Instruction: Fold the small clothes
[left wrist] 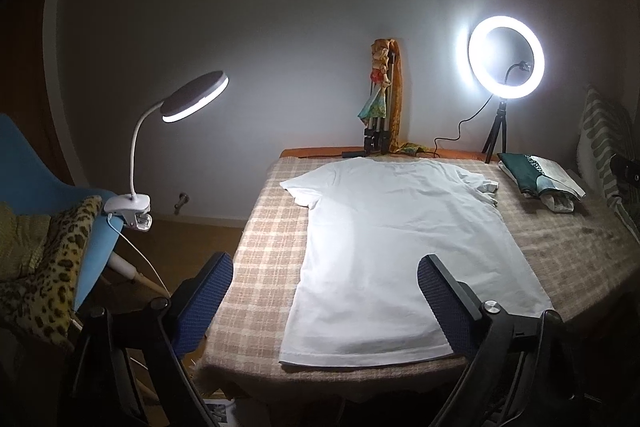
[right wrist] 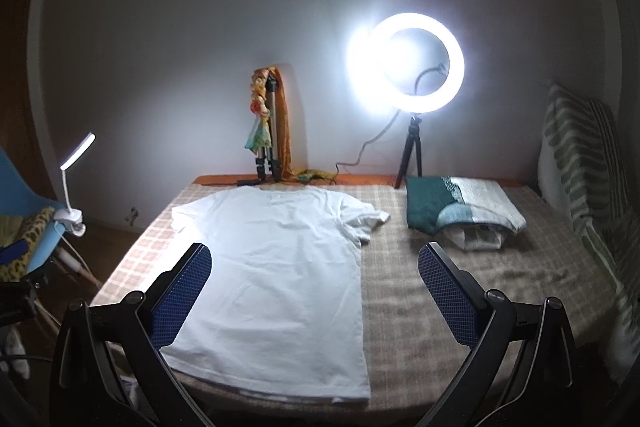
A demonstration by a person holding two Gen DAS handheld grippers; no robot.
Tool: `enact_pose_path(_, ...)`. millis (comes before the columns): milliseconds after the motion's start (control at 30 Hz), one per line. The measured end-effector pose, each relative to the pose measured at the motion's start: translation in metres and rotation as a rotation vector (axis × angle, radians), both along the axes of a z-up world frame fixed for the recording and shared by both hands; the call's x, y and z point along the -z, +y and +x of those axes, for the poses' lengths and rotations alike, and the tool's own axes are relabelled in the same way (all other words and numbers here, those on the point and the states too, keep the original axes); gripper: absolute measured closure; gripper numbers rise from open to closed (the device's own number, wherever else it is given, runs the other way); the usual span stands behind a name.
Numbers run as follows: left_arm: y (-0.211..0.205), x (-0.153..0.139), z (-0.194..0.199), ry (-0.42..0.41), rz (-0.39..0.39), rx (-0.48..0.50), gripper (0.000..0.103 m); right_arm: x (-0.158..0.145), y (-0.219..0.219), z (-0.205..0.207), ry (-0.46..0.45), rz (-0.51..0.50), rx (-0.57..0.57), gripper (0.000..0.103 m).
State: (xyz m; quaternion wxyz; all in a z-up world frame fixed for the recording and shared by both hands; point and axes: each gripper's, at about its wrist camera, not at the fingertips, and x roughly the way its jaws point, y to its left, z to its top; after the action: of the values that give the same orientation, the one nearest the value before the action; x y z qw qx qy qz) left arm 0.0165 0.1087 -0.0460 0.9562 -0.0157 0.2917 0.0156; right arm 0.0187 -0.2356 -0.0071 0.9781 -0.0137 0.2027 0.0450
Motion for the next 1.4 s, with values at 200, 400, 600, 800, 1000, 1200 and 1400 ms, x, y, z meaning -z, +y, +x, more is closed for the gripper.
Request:
enact_pose_path(200,0.036,0.028,0.015,0.105,-0.088,-0.05,0.029,0.003,0.009,0.037,0.017,-0.004,-0.12,0.0)
enact_pose_path(400,0.058,0.051,0.028,0.183,-0.191,-0.105,0.039,0.021,0.044,0.093,0.121,-0.034,-0.291,0.0)
enact_pose_path(600,0.055,0.082,0.041,0.245,-0.215,-0.118,0.039,0.037,0.084,0.156,0.207,0.01,-0.409,0.0)
enact_pose_path(800,0.058,0.117,0.053,0.293,-0.253,-0.147,0.051,0.056,0.141,0.221,0.273,0.016,-0.482,0.002)
enact_pose_path(1000,0.062,0.153,0.069,0.363,-0.23,-0.185,0.051,0.096,0.21,0.278,0.376,0.006,-0.593,0.007)
enact_pose_path(1200,0.073,0.185,0.084,0.446,-0.307,-0.229,0.051,0.15,0.275,0.341,0.509,-0.018,-0.638,0.013)
enact_pose_path(1400,0.068,0.182,0.1,0.474,-0.323,-0.218,0.051,0.19,0.314,0.383,0.613,-0.059,-0.585,0.013)
